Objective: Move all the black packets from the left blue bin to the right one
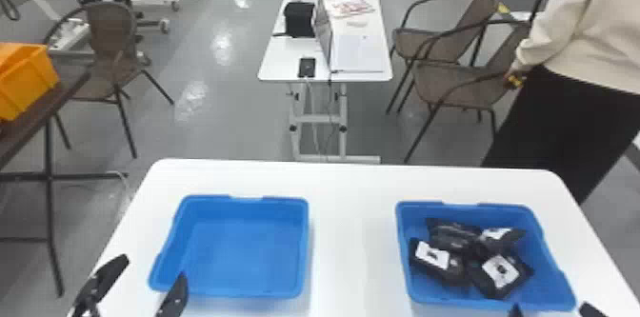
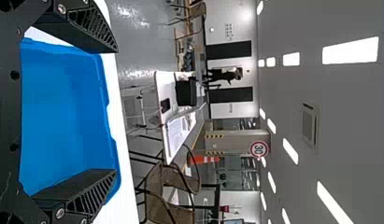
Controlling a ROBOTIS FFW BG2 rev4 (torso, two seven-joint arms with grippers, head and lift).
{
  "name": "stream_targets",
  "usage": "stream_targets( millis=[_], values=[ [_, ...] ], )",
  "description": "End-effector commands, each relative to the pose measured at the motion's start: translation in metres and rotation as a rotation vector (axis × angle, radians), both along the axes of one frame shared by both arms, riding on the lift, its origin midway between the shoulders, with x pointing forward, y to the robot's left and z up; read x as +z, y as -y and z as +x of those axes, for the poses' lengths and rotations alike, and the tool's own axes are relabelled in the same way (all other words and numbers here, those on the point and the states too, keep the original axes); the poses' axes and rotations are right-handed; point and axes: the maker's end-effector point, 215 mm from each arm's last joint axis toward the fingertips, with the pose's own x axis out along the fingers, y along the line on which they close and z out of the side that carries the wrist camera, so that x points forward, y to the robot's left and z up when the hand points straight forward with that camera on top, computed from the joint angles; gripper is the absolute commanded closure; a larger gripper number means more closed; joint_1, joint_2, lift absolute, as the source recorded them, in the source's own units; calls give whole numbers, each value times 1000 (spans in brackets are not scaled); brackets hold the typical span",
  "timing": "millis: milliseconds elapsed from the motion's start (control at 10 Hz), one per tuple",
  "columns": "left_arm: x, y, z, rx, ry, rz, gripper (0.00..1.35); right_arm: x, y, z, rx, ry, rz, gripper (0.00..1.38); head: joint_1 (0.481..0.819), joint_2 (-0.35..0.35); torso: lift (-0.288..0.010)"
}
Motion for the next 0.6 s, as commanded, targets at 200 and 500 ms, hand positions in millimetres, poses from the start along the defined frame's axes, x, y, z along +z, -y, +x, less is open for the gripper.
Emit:
stream_targets(
  millis=[200,500],
  values=[
    [-5,5,1,-1,-15,-27,121,2,-1,4,-1,8,1,190,695,25,0],
    [-7,8,2,-5,-23,-36,121,3,0,5,-2,8,3,191,695,16,0]
  ],
)
